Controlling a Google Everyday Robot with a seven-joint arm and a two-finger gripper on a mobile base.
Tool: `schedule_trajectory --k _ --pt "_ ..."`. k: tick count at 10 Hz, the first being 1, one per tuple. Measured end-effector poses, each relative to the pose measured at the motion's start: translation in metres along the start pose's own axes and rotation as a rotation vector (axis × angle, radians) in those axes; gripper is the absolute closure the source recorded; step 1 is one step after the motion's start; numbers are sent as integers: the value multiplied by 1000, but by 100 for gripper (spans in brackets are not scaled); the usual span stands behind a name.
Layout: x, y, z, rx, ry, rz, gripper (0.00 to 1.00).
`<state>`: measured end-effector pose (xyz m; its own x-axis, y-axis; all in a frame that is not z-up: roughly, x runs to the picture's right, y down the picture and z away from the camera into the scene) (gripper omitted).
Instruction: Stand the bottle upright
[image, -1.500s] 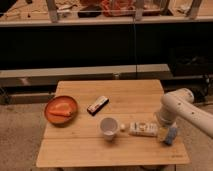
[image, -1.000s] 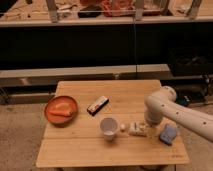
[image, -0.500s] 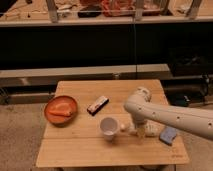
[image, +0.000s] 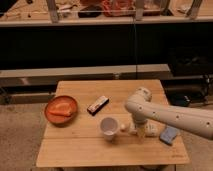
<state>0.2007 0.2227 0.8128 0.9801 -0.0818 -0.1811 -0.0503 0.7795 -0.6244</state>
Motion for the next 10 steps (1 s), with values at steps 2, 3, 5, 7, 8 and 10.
schedule_trajectory --k 2,3,5,7,8,10 --pt "1 1 2 -6 -4 -7 20" --pt "0 3 4 -10 -7 -13 20" --pt "-2 3 6 -14 -17 -16 20" --pt "-3 5 9 -18 -28 -18 20" --pt "-3 6 10 -19 -29 -21 21" --pt "-5 5 11 -16 -26 -29 37"
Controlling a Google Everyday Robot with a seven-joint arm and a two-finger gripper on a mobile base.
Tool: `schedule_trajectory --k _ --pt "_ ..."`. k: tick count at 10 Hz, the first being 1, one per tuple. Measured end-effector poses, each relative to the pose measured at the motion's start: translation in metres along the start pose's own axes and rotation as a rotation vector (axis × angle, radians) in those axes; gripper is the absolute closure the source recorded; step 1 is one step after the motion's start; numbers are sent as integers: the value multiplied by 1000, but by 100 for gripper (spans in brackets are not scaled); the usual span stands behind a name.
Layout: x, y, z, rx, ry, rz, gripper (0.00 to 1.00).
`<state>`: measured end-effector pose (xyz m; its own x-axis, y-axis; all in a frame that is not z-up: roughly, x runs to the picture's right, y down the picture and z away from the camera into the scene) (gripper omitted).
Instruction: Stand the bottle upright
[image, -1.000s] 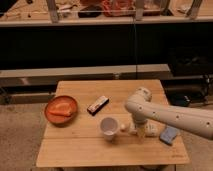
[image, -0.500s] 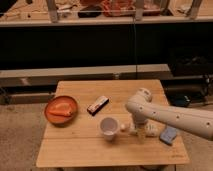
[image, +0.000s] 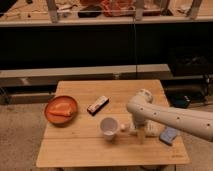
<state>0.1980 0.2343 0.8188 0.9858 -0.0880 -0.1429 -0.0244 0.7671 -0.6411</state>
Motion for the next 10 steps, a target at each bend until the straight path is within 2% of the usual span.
schedule_trajectory --k 1,2,5,7,10 --pt "-1 0 0 2 3 -5 43" --pt "-2 -1 0 4 7 -7 44" --pt "-8 -2 0 11 21 -17 44" --pt "-13 -3 -2 15 27 -29 38" --pt "-17 -6 -4 18 29 -38 39"
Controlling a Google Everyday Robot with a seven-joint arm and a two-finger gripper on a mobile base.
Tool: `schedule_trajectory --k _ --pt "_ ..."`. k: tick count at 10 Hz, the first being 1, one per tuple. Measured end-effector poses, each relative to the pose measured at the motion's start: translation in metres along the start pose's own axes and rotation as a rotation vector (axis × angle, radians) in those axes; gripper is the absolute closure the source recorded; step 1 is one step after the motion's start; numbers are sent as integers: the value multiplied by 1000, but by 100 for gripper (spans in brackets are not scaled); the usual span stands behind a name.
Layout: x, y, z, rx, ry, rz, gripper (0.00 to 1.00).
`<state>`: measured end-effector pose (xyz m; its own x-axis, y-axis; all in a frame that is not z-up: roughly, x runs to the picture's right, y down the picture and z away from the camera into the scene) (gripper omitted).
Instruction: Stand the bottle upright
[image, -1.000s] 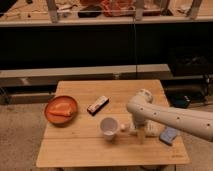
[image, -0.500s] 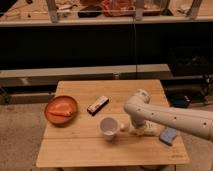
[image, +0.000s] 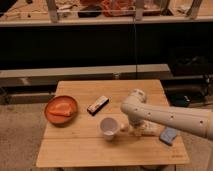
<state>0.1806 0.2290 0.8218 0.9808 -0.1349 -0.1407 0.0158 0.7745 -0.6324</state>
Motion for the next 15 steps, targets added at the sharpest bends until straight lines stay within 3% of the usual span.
schedule_trajectory --k 5,7,9,12,15 --pt "-2 -1 -5 1 -9 -9 76" --pt "-1 -1 -7 1 -16 -12 95" --pt "1 -1 -9 4 -26 -15 100" --pt "26 1 -28 25 -82 9 100" --pt "91 -4 -87 90 -133 88 100"
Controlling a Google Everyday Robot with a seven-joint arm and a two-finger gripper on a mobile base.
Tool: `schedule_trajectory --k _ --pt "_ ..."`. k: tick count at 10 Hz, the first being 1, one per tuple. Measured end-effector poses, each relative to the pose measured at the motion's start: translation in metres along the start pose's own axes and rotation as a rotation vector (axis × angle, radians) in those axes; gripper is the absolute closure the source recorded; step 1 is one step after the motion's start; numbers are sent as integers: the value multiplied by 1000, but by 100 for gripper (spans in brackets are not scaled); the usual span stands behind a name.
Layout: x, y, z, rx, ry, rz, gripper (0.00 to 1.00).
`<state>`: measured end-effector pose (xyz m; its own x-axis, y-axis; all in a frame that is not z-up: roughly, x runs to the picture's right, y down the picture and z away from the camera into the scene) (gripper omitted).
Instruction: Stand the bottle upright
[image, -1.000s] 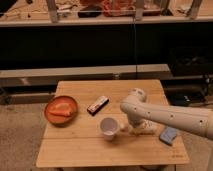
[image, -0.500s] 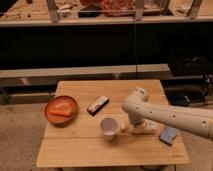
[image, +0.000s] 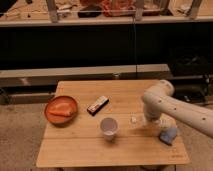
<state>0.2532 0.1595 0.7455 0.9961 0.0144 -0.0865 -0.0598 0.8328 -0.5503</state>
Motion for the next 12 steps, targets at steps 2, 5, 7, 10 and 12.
schedule_trajectory --k 2,5,7,10,12 --pt "26 -15 -47 46 -39 33 100" --pt "52 -36 -92 63 -129 48 100" --pt "50 -48 -97 59 -215 35 100" --pt "39 -62 -81 50 -544 -35 100" --pt "29 -63 -76 56 -698 -75 100"
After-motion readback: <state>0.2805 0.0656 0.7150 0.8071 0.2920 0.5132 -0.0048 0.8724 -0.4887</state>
